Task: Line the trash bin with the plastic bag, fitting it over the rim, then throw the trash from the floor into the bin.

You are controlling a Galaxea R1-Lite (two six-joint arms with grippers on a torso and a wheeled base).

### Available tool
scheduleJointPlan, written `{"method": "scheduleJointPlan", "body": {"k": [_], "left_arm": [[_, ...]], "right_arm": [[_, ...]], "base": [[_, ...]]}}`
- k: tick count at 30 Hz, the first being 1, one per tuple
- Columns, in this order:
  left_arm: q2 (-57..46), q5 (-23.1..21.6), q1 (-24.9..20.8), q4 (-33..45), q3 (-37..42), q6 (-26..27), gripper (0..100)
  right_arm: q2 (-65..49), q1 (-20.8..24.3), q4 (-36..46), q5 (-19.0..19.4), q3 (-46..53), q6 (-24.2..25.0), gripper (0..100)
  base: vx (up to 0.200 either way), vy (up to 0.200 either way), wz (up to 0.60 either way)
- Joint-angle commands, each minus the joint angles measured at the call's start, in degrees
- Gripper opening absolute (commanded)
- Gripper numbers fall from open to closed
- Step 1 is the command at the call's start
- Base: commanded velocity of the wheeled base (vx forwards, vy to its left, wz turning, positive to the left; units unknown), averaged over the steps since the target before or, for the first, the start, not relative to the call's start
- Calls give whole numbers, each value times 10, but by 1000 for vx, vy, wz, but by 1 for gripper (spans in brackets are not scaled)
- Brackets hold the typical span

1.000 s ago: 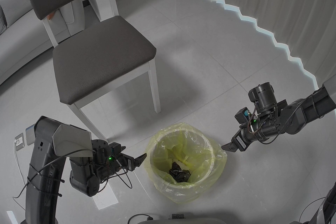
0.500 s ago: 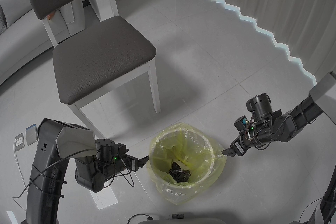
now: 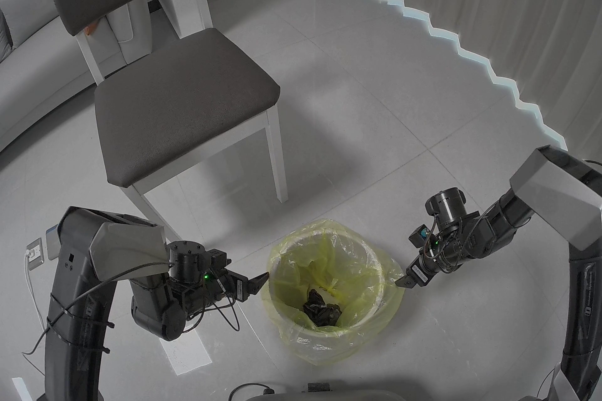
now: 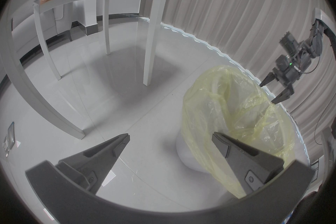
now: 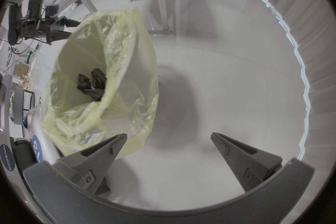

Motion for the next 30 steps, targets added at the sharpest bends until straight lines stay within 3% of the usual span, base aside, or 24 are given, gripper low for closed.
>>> {"method": "scheduleJointPlan", "body": {"k": [1,9,14,19,23,30], "left_arm": [[-43,1,-4,-5,31,-1,100],[-57,9,-6,-52,76,1,100],[-81,12,2,-57,101,0,100],[-109,7,12,-58,115,-5,100],[-177,1,11,-74,158,-7,100],[-294,-29,36,-93,223,-9,100]], "right_arm": [[79,1,4,0,-62,-11,100],[108,18,36,-2,-133,-13,100],[85,15,40,-8,-109,-13,100],[10,-12,37,-12,-51,-13,100],[-122,-35,37,-16,5,-9,100],[-327,-38,38,-14,71,42,100]], "base": [[0,0,0],[0,0,0],[0,0,0],[0,0,0],[0,0,0],[0,0,0]]}}
